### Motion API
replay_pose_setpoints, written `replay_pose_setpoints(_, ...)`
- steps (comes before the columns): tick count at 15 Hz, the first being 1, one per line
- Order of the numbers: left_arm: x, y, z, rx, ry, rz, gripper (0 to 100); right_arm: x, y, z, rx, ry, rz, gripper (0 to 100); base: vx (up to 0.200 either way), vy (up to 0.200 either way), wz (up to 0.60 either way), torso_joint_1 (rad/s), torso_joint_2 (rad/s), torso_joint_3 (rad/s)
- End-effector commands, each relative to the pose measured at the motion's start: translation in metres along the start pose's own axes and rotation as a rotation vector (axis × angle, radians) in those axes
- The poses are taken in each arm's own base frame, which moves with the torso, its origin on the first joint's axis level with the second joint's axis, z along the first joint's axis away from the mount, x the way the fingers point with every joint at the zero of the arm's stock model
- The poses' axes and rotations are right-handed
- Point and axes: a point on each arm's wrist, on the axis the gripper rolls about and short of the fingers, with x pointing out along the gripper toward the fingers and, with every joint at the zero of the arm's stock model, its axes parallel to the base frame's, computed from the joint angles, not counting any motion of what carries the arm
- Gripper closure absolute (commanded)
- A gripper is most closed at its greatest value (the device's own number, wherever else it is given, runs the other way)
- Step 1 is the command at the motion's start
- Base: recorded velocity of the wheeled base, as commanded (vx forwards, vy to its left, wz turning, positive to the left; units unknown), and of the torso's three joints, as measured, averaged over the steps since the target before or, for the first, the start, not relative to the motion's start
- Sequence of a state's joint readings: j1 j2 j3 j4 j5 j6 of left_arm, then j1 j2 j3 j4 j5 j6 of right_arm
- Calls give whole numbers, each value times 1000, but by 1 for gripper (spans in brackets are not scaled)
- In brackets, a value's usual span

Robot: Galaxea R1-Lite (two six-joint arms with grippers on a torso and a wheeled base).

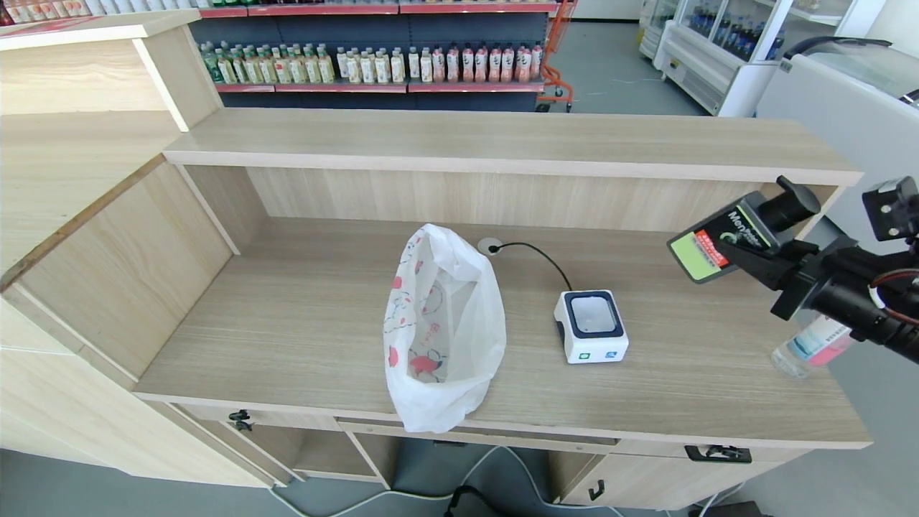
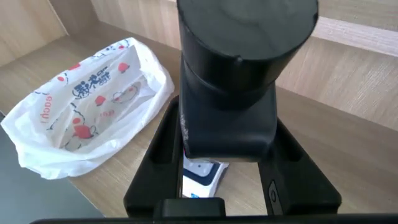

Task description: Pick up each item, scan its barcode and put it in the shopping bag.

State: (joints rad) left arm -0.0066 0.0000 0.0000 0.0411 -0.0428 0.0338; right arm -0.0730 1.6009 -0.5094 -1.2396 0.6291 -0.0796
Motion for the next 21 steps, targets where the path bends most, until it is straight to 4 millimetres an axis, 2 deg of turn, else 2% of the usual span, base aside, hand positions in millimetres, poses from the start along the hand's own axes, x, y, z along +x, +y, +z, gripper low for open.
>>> replay_pose_setpoints(1, 0, 0, 0, 1, 0, 0, 0, 0, 1, 1, -3, -5, 5, 100, 0, 200, 0, 7, -2, 2)
replay_pose_setpoints(4, 0, 0, 0, 3, 0, 0, 0, 8, 2, 0, 2, -7, 24, 100, 0, 200, 0, 4, 2, 2)
replay_pose_setpoints(8, 0, 0, 0, -2, 0, 0, 0, 38, 20, -18, 28, 17, 133, 100, 0, 50, 0, -1, 3, 1)
replay_pose_setpoints(10, 0, 0, 0, -3, 0, 0, 0, 49, 28, -31, 40, 43, 172, 100, 0, 0, 0, 0, 0, 0)
replay_pose_setpoints(14, 0, 0, 0, -3, 0, 0, 0, 62, 34, -72, -31, 71, 207, 100, 0, 0, 0, 0, 0, 0)
replay_pose_setpoints(17, 0, 0, 0, -3, 0, 0, 0, 78, 46, -104, -45, 46, 251, 100, 0, 0, 0, 0, 0, 0)
replay_pose_setpoints(21, 0, 0, 0, -3, 0, 0, 0, 91, 55, -127, -72, 76, 294, 100, 0, 0, 0, 0, 0, 0)
